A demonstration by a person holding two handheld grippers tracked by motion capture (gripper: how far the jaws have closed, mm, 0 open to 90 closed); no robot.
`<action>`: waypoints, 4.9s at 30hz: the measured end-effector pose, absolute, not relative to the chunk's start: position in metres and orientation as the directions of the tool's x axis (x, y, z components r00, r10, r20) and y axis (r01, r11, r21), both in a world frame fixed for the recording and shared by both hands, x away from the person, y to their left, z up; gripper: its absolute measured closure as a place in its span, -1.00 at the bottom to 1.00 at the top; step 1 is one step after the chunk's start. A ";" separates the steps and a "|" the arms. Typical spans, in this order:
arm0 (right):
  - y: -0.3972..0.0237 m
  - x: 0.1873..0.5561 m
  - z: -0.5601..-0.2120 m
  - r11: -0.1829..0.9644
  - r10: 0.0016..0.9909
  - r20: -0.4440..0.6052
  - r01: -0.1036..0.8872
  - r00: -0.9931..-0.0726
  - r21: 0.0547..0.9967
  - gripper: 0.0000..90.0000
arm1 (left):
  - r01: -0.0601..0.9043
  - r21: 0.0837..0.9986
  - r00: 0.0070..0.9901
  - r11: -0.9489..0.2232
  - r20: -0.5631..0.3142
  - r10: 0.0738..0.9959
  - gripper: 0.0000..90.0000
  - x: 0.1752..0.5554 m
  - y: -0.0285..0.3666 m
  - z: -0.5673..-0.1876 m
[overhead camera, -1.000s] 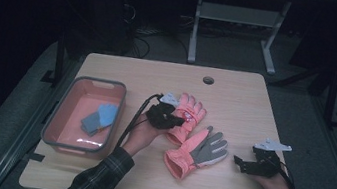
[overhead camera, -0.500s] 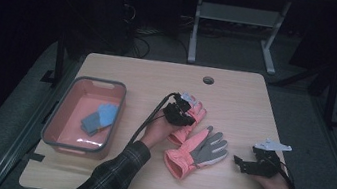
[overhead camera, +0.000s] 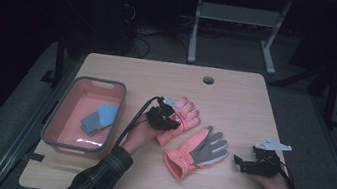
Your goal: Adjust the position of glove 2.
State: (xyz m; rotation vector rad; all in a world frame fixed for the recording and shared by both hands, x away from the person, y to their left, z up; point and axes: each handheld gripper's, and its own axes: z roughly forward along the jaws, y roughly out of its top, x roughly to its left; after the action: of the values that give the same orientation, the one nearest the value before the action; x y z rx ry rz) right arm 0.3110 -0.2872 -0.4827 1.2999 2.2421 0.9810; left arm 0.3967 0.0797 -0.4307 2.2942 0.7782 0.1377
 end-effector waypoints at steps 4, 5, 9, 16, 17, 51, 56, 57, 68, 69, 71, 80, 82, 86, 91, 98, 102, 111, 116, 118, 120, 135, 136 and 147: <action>-0.287 0.311 -0.483 0.332 0.862 0.029 0.605 -0.507 0.723 -0.69 | 0.503 0.656 0.803 -0.562 -0.115 0.585 0.99 0.392 0.090 -0.428; -0.287 0.311 -0.483 0.332 0.862 0.028 0.606 -0.507 0.723 -0.69 | 0.501 0.660 0.802 -0.559 -0.112 0.586 0.99 0.392 0.092 -0.426; -0.287 0.311 -0.483 0.332 0.862 0.029 0.606 -0.507 0.723 -0.69 | 0.490 0.675 0.798 -0.552 -0.092 0.596 0.85 0.393 0.092 -0.417; -0.287 0.311 -0.483 0.332 0.862 0.029 0.606 -0.506 0.723 -0.69 | 0.463 0.667 0.788 -0.584 -0.008 0.616 -0.06 0.404 0.084 -0.410; -0.287 0.311 -0.483 0.332 0.862 0.029 0.605 -0.507 0.723 -0.69 | 0.451 0.668 0.790 -0.592 0.011 0.613 -0.20 0.406 0.083 -0.411; -0.287 0.311 -0.483 0.332 0.862 0.029 0.606 -0.506 0.723 -0.69 | 0.569 0.643 0.754 -0.513 -0.161 0.636 0.72 0.429 0.101 -0.435; -0.287 0.311 -0.483 0.332 0.862 0.029 0.605 -0.507 0.723 -0.69 | 0.577 0.648 0.754 -0.498 -0.187 0.630 0.75 0.426 0.104 -0.422; -0.287 0.311 -0.483 0.332 0.862 0.029 0.606 -0.507 0.723 -0.69 | 0.581 0.648 0.753 -0.493 -0.199 0.627 0.75 0.425 0.104 -0.419; -0.287 0.311 -0.483 0.332 0.862 0.028 0.605 -0.507 0.723 -0.69 | 0.557 0.684 0.788 -0.471 -0.257 0.559 0.75 0.401 0.098 -0.375; -0.287 0.311 -0.483 0.332 0.862 0.028 0.605 -0.507 0.723 -0.69 | 0.553 0.685 0.794 -0.475 -0.258 0.551 0.75 0.398 0.096 -0.372; -0.287 0.311 -0.483 0.332 0.862 0.029 0.605 -0.506 0.724 -0.69 | 0.551 0.687 0.798 -0.473 -0.267 0.540 0.75 0.393 0.091 -0.369; -0.287 0.311 -0.483 0.329 0.863 0.031 0.606 -0.505 0.724 -0.69 | 0.549 0.679 0.814 -0.488 -0.302 0.496 0.74 0.373 0.059 -0.362; -0.287 0.311 -0.483 0.329 0.863 0.031 0.606 -0.505 0.724 -0.69 | 0.544 0.676 0.819 -0.496 -0.302 0.487 0.74 0.369 0.052 -0.362; -0.287 0.311 -0.483 0.329 0.863 0.031 0.606 -0.505 0.724 -0.69 | 0.547 0.658 0.822 -0.518 -0.303 0.482 0.74 0.365 0.037 -0.369; -0.287 0.311 -0.483 0.329 0.863 0.031 0.607 -0.504 0.724 -0.69 | 0.558 0.633 0.818 -0.537 -0.307 0.487 0.74 0.365 0.027 -0.383; -0.287 0.311 -0.483 0.329 0.863 0.031 0.606 -0.505 0.724 -0.69 | 0.576 0.641 0.803 -0.508 -0.324 0.501 0.74 0.362 0.026 -0.378; -0.287 0.311 -0.483 0.329 0.863 0.031 0.606 -0.505 0.724 -0.69 | 0.578 0.657 0.797 -0.485 -0.325 0.509 0.74 0.357 0.025 -0.368; -0.287 0.311 -0.483 0.329 0.863 0.031 0.606 -0.505 0.724 -0.69 | 0.581 0.619 0.799 -0.528 -0.312 0.514 0.63 0.358 0.016 -0.392; -0.287 0.311 -0.483 0.329 0.863 0.031 0.607 -0.504 0.724 -0.69 | 0.566 0.636 0.807 -0.524 -0.297 0.511 0.25 0.359 0.016 -0.390; -0.287 0.311 -0.483 0.329 0.863 0.031 0.607 -0.504 0.724 -0.69 | 0.552 0.633 0.815 -0.542 -0.274 0.510 0.11 0.360 0.017 -0.389; -0.287 0.311 -0.483 0.329 0.863 0.031 0.607 -0.504 0.724 -0.69 | 0.548 0.638 0.816 -0.540 -0.266 0.513 0.01 0.360 0.018 -0.390; -0.282 0.308 -0.462 0.324 0.847 0.059 0.602 -0.528 0.730 -0.09 | 0.491 0.719 0.829 -0.492 -0.211 0.518 0.07 0.360 0.049 -0.368; -0.281 0.306 -0.456 0.322 0.842 0.059 0.588 -0.536 0.742 0.01 | 0.484 0.723 0.831 -0.492 -0.204 0.518 0.14 0.360 0.053 -0.367; -0.250 0.297 -0.408 0.310 0.740 0.115 0.488 -0.662 0.816 1.00 | 0.460 0.711 0.847 -0.531 -0.171 0.504 0.99 0.354 0.081 -0.368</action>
State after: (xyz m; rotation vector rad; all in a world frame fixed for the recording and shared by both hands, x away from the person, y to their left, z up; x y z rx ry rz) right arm 0.2972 -0.2504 -0.4077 1.1123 2.2986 1.2788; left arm 0.3544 0.0807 -0.3679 2.2143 0.6978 0.0695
